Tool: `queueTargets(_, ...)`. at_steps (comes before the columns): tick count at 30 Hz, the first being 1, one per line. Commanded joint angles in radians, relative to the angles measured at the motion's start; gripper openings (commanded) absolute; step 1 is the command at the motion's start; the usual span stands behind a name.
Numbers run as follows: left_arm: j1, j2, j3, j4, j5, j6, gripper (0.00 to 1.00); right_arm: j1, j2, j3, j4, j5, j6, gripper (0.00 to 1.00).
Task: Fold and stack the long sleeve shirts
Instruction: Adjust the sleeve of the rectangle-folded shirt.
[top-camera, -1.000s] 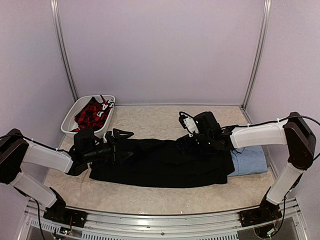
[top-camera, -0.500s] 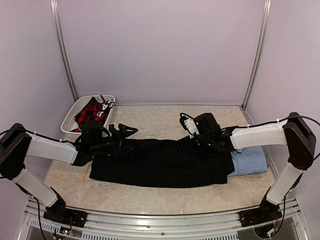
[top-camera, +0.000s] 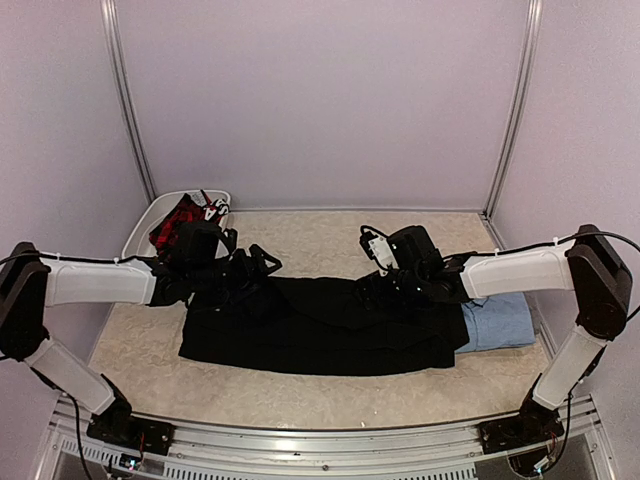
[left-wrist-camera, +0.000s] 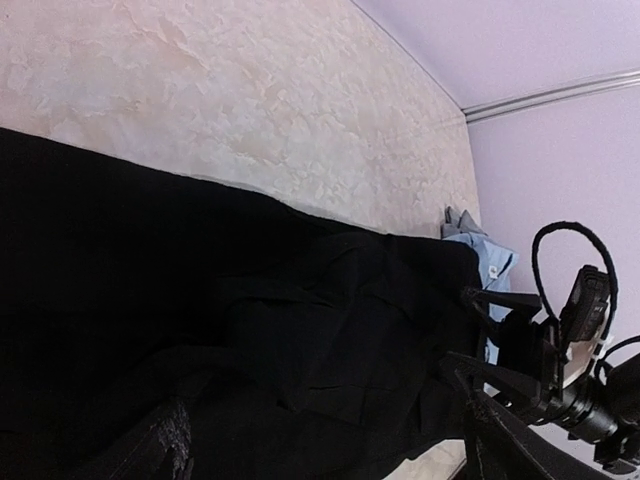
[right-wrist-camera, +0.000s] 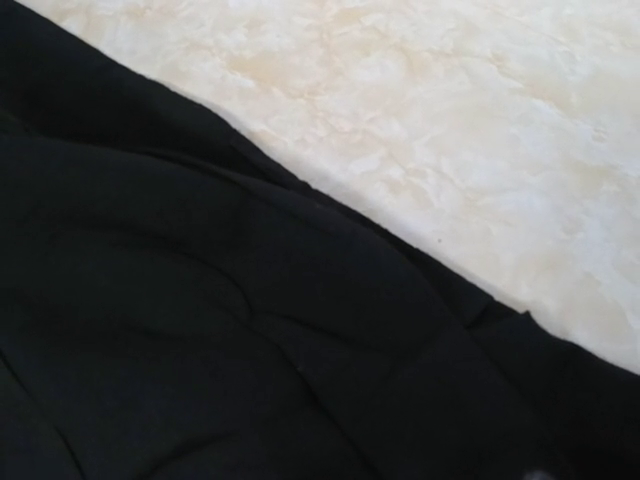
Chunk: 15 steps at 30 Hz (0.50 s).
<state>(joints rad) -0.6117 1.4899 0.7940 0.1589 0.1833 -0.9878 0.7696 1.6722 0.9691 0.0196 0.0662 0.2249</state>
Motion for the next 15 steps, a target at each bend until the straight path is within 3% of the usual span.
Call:
queueTargets(1, -0.013, -0.073, 0.041, -0.143, -0.071, 0.215, 0.88, 0.006, 0.012, 0.001, -0.001, 0.013, -0.012, 0.83)
queueTargets(8, 0.019, -0.115, 0.055, -0.281, -0.122, 0.536, 0.84, 0.006, 0.015, -0.005, -0.004, 0.032, -0.022, 0.83)
queueTargets(12, 0.012, -0.102, 0.041, -0.304, -0.08, 0.705, 0.8, 0.005, 0.034, -0.002, 0.002, 0.022, -0.024, 0.83)
queueTargets(15, 0.008, -0.077, 0.051, -0.369, -0.153, 0.787, 0.8, 0.007, 0.042, -0.002, 0.006, 0.016, -0.025, 0.83)
